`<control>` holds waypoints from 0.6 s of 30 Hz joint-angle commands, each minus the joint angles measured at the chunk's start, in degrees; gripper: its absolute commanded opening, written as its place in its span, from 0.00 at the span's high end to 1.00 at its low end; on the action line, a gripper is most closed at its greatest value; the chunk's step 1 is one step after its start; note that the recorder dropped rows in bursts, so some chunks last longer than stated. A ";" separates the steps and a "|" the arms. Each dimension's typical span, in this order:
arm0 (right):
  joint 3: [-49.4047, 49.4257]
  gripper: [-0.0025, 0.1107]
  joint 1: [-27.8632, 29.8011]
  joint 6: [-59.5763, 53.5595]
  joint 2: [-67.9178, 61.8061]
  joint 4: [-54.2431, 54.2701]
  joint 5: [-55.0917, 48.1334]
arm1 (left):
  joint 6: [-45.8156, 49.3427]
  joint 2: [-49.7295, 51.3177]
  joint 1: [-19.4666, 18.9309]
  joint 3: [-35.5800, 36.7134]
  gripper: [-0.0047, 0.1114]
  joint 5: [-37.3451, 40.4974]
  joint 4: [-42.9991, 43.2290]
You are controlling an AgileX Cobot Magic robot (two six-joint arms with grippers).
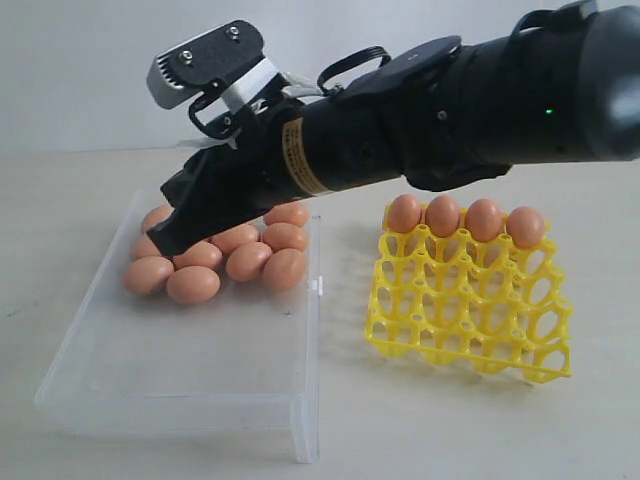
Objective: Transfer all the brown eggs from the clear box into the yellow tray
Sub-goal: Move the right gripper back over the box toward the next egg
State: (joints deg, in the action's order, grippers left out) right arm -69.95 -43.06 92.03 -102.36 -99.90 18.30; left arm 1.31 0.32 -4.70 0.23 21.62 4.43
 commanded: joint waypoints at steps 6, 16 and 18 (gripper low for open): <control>-3.07 0.98 -0.29 2.11 -4.09 2.31 -0.73 | -0.03 -0.32 0.34 -0.23 0.96 -0.04 -0.39; -2.94 0.98 -0.14 -1.84 -4.09 11.84 1.05 | -0.03 -0.32 0.34 -0.23 0.96 -0.04 -0.39; -2.86 0.98 -0.14 -11.81 -4.09 20.73 0.75 | -0.03 -0.32 0.34 -0.23 0.96 -0.04 -0.39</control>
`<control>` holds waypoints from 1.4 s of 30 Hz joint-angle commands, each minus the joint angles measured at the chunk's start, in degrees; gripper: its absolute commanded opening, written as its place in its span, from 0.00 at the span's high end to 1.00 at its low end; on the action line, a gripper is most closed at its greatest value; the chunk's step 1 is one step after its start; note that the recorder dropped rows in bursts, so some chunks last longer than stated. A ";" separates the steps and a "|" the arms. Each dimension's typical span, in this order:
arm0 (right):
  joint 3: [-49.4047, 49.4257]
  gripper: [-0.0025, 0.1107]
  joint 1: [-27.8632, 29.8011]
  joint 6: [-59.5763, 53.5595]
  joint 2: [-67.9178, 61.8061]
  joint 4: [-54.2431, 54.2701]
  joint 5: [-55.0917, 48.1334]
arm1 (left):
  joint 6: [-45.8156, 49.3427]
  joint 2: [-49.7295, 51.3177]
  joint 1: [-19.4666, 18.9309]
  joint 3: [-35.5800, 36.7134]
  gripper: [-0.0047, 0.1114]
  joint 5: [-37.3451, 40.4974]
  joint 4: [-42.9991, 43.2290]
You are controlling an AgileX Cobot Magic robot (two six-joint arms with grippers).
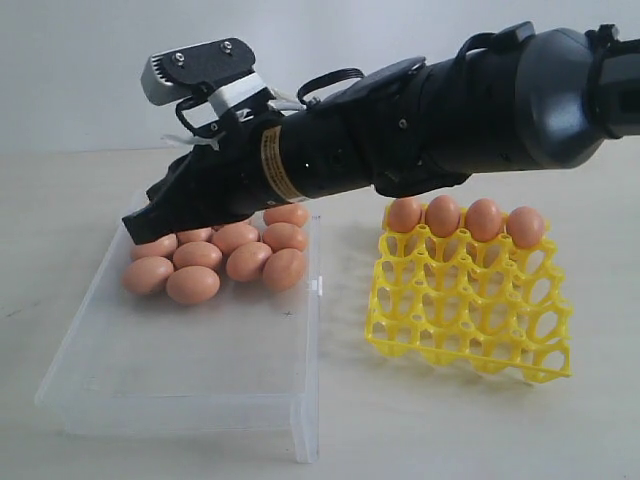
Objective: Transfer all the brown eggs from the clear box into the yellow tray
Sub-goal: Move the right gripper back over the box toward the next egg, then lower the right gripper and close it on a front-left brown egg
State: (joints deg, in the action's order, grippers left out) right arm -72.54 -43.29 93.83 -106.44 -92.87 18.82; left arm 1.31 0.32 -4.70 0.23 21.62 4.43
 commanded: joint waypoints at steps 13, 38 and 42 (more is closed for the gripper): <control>-0.58 0.98 -5.39 -74.00 0.34 62.86 -14.61 | -0.03 -0.32 0.34 -0.23 0.96 -0.04 -0.39; -19.74 0.98 -5.39 -113.33 -3.21 96.94 -57.61 | -0.03 -0.32 0.34 -0.23 0.96 -0.04 -0.39; -25.60 0.98 -5.39 -112.13 -8.37 95.52 -63.07 | -0.03 -0.32 0.34 -0.23 0.96 -0.04 -0.39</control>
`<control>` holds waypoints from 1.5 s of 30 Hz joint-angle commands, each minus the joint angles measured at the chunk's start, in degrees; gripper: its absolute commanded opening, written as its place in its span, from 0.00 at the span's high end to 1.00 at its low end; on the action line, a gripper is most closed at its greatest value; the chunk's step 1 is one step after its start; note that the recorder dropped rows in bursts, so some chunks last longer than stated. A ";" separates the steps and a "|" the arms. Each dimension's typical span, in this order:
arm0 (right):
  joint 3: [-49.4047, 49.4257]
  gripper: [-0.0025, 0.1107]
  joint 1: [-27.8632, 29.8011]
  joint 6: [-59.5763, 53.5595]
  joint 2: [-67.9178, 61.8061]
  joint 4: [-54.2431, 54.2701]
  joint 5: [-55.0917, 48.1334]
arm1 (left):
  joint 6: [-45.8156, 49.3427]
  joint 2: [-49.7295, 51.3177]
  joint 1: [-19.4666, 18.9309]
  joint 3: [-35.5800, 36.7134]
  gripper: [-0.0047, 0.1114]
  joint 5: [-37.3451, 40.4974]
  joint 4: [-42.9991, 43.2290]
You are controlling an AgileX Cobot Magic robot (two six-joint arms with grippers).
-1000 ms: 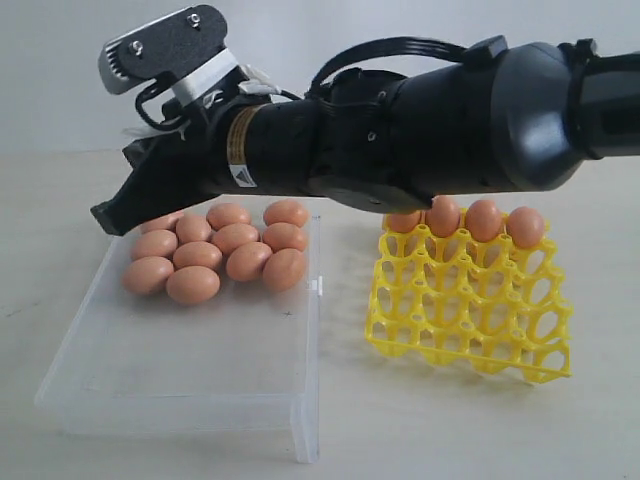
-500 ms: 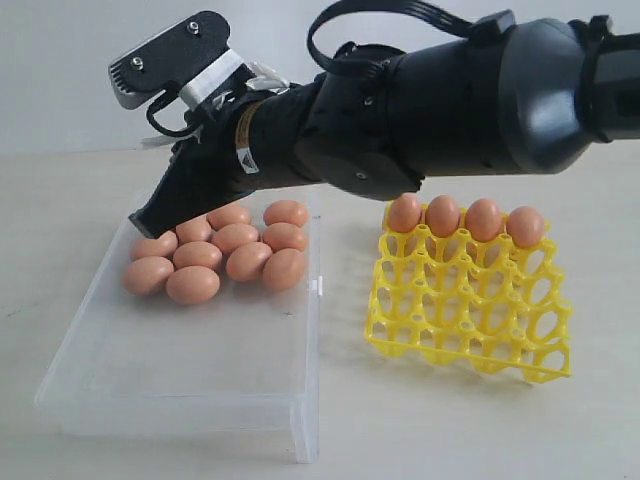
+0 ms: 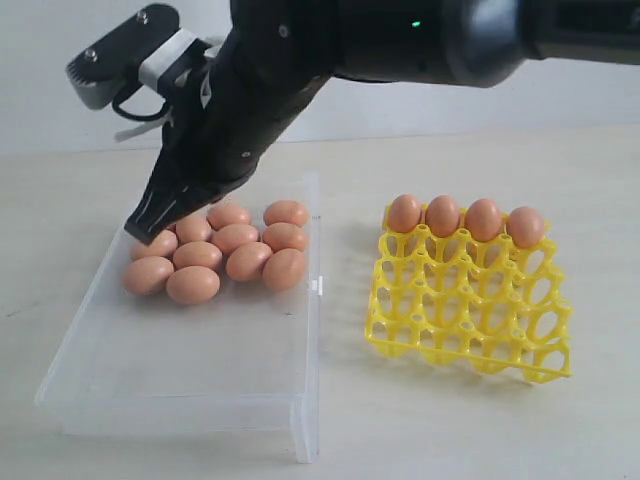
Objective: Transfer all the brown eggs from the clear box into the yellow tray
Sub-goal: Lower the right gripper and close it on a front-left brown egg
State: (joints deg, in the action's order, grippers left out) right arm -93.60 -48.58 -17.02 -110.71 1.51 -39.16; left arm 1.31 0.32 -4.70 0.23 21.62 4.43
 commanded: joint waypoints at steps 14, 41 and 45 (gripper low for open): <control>-24.68 0.70 1.74 1.91 -20.46 1.31 -20.32 | -0.03 -0.32 0.34 -0.23 0.96 -0.04 -0.39; -31.48 0.48 3.37 0.63 -30.18 8.09 -15.95 | -0.03 -0.32 0.34 -0.23 0.96 -0.04 -0.39; -31.48 0.48 3.25 0.63 -30.57 8.85 -14.87 | -0.03 -0.32 0.34 -0.23 0.96 -0.04 -0.39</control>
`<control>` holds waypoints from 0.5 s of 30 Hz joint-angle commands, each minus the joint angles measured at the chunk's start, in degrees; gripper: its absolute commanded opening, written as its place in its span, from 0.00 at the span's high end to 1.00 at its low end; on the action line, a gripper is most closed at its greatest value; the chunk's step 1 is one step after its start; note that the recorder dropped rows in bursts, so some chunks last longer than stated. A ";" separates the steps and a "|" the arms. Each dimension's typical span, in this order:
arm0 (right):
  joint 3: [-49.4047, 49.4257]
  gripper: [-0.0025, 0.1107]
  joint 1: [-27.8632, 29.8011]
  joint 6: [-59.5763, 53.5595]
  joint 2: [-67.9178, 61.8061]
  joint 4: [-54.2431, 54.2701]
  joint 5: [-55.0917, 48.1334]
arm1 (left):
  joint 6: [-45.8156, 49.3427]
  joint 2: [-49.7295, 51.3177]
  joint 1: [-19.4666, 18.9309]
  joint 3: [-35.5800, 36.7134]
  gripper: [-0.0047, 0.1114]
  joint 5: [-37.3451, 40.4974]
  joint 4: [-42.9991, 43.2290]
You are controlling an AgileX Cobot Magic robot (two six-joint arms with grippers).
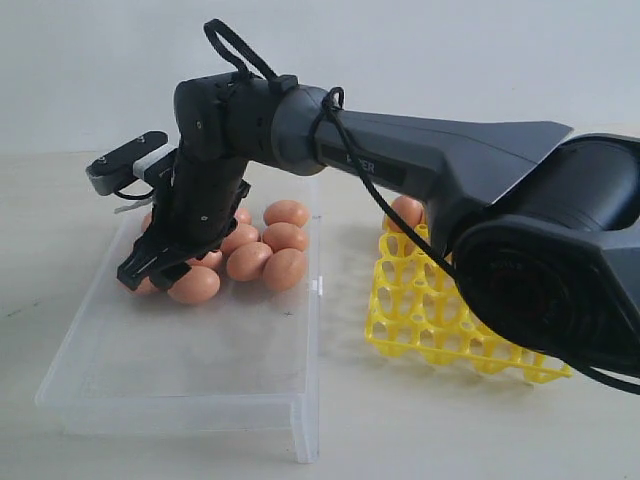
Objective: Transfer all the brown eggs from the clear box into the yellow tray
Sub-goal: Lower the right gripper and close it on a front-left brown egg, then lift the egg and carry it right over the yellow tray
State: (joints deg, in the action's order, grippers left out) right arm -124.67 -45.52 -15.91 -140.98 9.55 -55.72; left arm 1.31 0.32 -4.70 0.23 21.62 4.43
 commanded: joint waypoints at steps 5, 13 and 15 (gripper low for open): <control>-0.41 0.48 0.18 -0.57 -1.68 0.81 2.34 | -0.03 -0.32 0.34 -0.23 0.96 -0.04 -0.39; -0.41 0.48 0.18 -1.00 -3.32 0.70 3.53 | -0.03 -0.32 0.34 -0.23 0.96 -0.04 -0.39; -0.41 0.48 0.18 -1.00 -3.71 0.59 3.65 | -0.03 -0.32 0.34 -0.23 0.96 -0.04 -0.39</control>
State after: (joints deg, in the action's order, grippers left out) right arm -124.80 -45.52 -16.41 -144.43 10.71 -53.22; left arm 1.31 0.32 -4.70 0.23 21.62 4.43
